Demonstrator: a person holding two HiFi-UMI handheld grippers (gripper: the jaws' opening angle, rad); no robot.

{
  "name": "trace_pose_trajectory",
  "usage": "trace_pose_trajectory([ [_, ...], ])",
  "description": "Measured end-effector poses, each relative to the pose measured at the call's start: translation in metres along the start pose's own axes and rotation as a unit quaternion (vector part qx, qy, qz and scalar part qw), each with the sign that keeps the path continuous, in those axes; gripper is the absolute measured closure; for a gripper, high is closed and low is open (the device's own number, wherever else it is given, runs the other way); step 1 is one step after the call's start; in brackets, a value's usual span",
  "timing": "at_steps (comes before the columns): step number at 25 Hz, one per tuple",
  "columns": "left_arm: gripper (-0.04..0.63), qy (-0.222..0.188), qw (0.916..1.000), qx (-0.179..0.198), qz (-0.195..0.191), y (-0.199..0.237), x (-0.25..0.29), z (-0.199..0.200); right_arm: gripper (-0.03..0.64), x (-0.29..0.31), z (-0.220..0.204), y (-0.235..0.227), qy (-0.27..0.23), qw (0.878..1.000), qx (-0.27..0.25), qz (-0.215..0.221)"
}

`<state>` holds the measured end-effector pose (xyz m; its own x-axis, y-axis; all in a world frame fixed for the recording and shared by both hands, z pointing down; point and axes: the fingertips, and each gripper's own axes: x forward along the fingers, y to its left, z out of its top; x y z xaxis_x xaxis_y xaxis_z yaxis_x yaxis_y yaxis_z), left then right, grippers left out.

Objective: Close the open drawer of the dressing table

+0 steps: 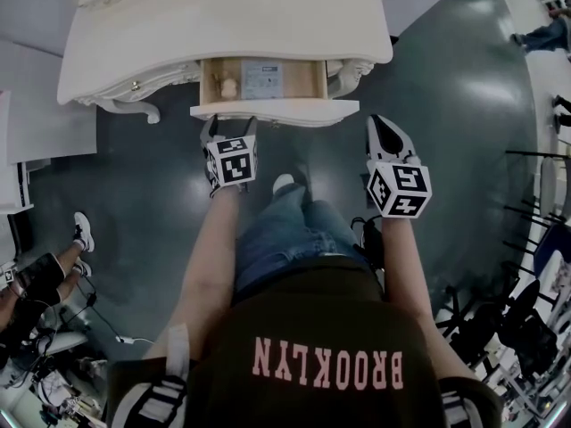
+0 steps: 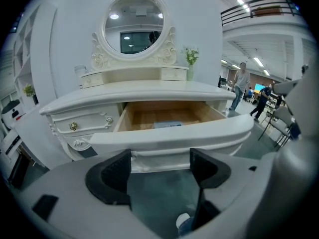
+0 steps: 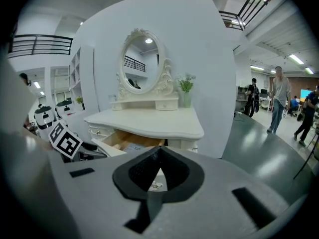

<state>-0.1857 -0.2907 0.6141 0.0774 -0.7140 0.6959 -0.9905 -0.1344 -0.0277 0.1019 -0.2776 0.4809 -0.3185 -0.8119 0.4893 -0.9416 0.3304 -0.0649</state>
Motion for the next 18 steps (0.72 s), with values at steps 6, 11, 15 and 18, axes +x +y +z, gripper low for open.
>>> trace_pose_trajectory([
  [6, 0.239, 0.001, 1.0000, 0.001, 0.001, 0.003, 0.009, 0.009, 0.620, -0.001, -0.002, -0.001, 0.002, 1.000, 0.001, -0.007],
  [11, 0.239, -0.001, 1.0000, -0.010, -0.003, 0.007, 0.017, 0.018, 0.620, -0.001, -0.003, 0.000, 0.004, 1.000, 0.003, -0.013],
  [15, 0.239, -0.002, 0.9999, -0.011, -0.005, 0.007, 0.023, 0.026, 0.620, -0.002, -0.003, 0.000, 0.007, 1.000, 0.002, -0.016],
  [18, 0.239, -0.002, 0.9999, -0.010, -0.006, 0.008, 0.028, 0.032, 0.620, -0.001, -0.005, 0.000, 0.011, 1.000, 0.003, -0.017],
])
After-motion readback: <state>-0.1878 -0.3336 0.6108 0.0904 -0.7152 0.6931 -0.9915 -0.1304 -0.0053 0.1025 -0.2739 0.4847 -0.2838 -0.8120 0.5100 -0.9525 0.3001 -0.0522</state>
